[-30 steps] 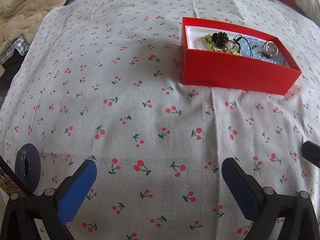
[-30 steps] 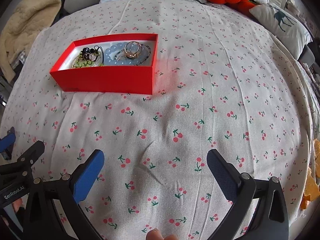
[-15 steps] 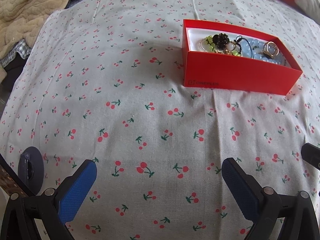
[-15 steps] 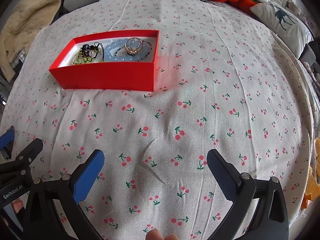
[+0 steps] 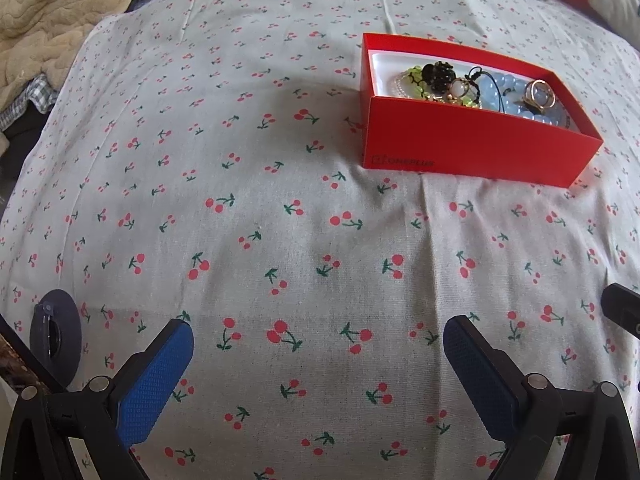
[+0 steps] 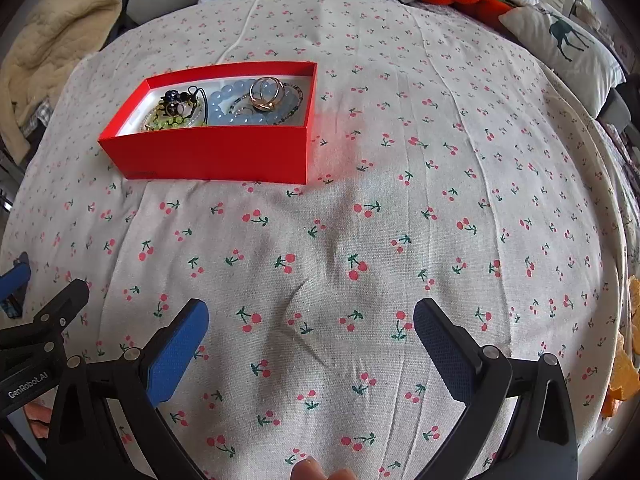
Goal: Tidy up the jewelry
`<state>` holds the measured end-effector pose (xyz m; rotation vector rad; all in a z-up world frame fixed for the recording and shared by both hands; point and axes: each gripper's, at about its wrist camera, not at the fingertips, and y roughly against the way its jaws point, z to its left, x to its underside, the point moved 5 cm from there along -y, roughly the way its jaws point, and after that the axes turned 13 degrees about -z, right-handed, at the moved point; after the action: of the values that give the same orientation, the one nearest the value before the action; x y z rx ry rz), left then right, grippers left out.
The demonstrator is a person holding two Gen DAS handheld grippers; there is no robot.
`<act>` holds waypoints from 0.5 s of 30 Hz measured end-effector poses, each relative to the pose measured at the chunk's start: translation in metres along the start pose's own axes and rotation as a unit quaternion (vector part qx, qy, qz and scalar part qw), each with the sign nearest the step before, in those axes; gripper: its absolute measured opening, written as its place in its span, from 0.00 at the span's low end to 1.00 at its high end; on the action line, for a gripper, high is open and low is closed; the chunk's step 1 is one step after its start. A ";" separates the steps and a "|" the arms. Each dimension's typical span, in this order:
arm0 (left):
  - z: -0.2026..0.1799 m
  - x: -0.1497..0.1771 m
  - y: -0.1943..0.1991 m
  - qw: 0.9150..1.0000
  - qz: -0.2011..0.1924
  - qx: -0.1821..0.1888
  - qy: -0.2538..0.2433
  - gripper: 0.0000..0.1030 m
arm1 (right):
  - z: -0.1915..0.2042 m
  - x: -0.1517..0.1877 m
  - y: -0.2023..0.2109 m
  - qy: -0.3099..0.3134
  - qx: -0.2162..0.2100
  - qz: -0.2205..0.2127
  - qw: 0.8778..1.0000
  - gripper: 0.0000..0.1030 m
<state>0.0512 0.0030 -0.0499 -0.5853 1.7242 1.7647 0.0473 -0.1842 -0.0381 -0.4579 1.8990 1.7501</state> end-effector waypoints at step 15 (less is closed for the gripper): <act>0.004 -0.003 -0.001 1.000 0.009 0.010 0.018 0.99 | 0.001 -0.003 0.003 0.002 0.006 -0.008 1.000 1.00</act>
<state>0.0542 0.0064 -0.0484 -0.5985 1.7748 1.7584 0.0480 -0.1829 -0.0340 -0.4716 1.9031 1.7274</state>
